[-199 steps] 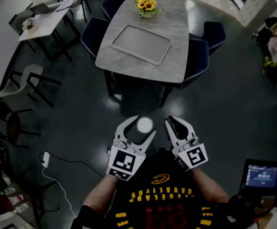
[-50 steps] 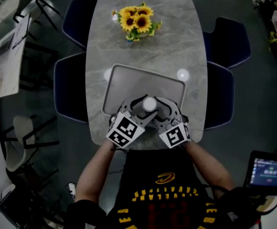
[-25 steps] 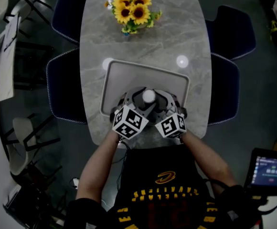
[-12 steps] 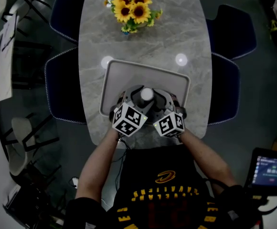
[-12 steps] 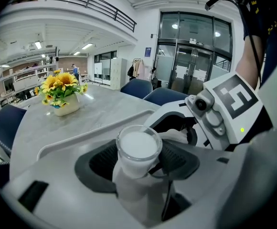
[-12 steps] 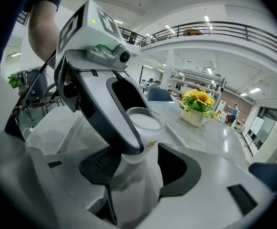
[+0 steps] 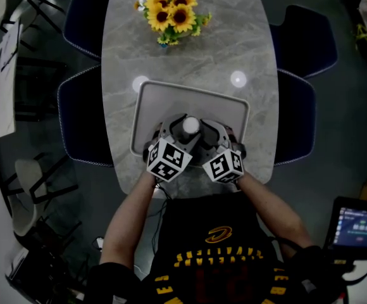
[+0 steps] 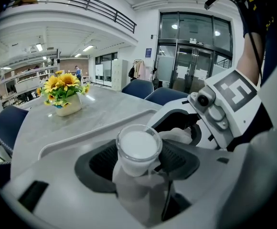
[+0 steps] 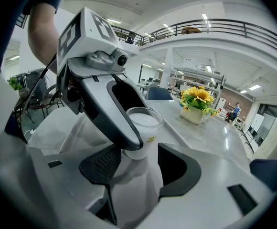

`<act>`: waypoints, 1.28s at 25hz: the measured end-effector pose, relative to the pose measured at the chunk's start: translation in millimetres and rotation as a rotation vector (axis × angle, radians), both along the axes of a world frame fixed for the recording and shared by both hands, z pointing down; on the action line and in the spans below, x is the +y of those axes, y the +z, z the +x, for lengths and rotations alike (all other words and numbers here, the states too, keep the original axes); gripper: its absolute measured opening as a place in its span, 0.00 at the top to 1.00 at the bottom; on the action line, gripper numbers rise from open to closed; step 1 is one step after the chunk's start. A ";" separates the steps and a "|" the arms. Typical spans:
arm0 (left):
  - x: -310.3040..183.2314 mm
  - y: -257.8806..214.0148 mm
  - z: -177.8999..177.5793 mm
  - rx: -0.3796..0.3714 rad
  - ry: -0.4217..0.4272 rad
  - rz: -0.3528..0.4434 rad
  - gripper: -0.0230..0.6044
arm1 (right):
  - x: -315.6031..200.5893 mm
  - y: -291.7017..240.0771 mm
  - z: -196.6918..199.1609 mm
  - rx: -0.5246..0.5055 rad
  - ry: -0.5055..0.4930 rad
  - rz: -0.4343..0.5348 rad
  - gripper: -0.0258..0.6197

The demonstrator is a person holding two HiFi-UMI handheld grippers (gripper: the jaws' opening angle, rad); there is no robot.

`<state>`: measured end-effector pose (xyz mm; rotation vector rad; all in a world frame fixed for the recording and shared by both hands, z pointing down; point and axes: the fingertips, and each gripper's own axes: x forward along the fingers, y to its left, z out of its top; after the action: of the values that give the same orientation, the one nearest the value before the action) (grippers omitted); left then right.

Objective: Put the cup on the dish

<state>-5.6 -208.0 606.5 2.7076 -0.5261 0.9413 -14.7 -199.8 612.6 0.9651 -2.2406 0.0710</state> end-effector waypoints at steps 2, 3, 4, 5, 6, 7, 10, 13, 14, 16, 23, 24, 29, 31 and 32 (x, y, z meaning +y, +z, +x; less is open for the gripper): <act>-0.4 1.0 0.2 0.002 -0.008 0.002 0.54 | 0.6 1.1 1.8 -0.002 0.003 -0.001 0.58; -1.3 1.4 0.2 0.005 -0.018 0.002 0.54 | 0.5 1.4 2.9 -0.002 0.006 -0.002 0.58; -2.7 1.8 0.1 0.008 -0.032 0.001 0.54 | 0.2 1.6 4.1 -0.002 0.008 -0.002 0.58; -4.0 2.1 0.0 0.013 -0.048 0.001 0.54 | -0.1 2.0 5.3 0.000 0.010 -0.003 0.58; -5.0 2.4 -0.1 0.019 -0.063 0.001 0.54 | 0.0 2.6 6.6 0.001 0.011 -0.004 0.58; -5.3 2.8 -0.1 0.025 -0.074 0.000 0.54 | 0.2 3.1 7.8 0.001 0.012 -0.005 0.58; -5.1 4.2 0.0 0.041 -0.094 -0.007 0.54 | 2.1 4.1 10.4 -0.002 0.016 -0.007 0.58; -5.9 6.0 -0.6 0.041 -0.101 -0.007 0.54 | 3.5 4.4 11.8 -0.004 0.019 -0.008 0.58; -6.2 6.5 -0.9 0.042 -0.104 -0.007 0.54 | 3.6 4.3 12.0 -0.005 0.020 -0.008 0.58; -7.1 7.5 -1.5 0.044 -0.111 -0.006 0.54 | 3.7 4.5 12.8 -0.008 0.023 -0.008 0.58; -13.0 6.0 -6.2 0.042 -0.147 -0.002 0.54 | 4.1 5.5 17.7 -0.015 0.033 -0.009 0.58; -13.6 4.7 -8.2 0.043 -0.157 -0.004 0.54 | 4.2 5.8 18.9 -0.016 0.035 -0.010 0.58; -11.1 5.8 -19.1 0.059 -0.207 -0.027 0.54 | 2.4 5.3 23.9 -0.036 0.057 -0.015 0.58; -10.6 6.3 -25.1 0.060 -0.226 -0.032 0.54 | 0.7 4.5 22.7 -0.051 0.063 -0.017 0.58; -11.0 6.2 -28.6 0.062 -0.236 -0.033 0.54 | -0.3 4.0 21.4 -0.058 0.065 -0.018 0.58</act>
<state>-34.2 -218.9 612.7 2.5642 -0.7889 0.7942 6.7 -200.2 616.6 1.0376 -2.2572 0.1499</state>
